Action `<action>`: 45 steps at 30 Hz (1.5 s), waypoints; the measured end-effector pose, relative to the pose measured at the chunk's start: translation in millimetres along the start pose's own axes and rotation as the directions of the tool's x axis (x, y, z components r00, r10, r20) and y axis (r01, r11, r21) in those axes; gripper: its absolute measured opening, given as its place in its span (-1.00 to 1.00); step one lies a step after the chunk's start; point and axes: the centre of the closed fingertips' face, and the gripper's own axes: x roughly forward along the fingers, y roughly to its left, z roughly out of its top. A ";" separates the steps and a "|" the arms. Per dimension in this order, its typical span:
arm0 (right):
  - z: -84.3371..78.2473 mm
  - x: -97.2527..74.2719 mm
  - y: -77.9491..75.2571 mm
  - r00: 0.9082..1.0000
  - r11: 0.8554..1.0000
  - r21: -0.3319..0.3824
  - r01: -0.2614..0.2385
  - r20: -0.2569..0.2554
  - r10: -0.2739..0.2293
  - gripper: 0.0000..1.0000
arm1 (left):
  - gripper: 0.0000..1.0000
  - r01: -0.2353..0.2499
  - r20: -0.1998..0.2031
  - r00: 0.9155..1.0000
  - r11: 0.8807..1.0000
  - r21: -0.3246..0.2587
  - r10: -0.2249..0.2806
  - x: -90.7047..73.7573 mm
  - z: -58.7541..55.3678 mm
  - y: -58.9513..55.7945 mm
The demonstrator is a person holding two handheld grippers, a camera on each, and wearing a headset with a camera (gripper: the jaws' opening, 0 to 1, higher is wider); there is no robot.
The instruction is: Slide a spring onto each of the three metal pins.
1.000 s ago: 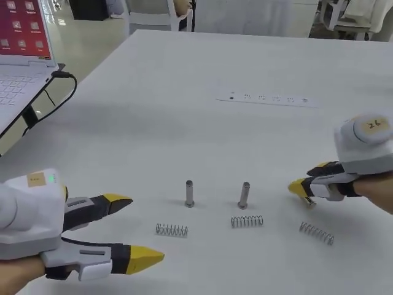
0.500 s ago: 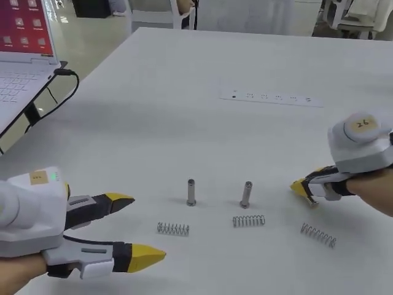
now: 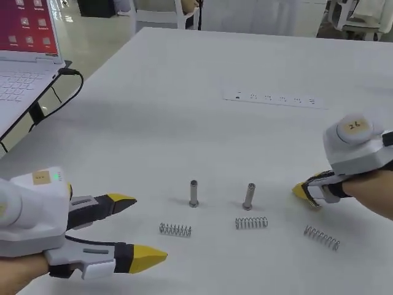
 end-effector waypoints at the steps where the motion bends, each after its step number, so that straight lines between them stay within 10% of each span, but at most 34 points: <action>1: -0.3 0.4 -0.1 1.000 1.000 0.000 0.000 -0.002 0.000 -0.76 | 0.36 0.000 0.000 1.000 1.000 0.000 0.000 0.0 0.0 0.1; 22: 0.7 -0.1 0.6 0.997 0.998 0.008 0.060 -0.044 -0.060 -0.89 | 0.34 -0.002 0.001 1.000 1.000 0.000 0.002 -0.1 0.2 1.2; 45: 8.0 -25.8 3.7 0.998 0.995 0.089 0.048 0.030 -0.051 -0.89 | 0.33 0.007 0.008 1.000 1.000 0.007 -0.008 0.5 2.3 -0.2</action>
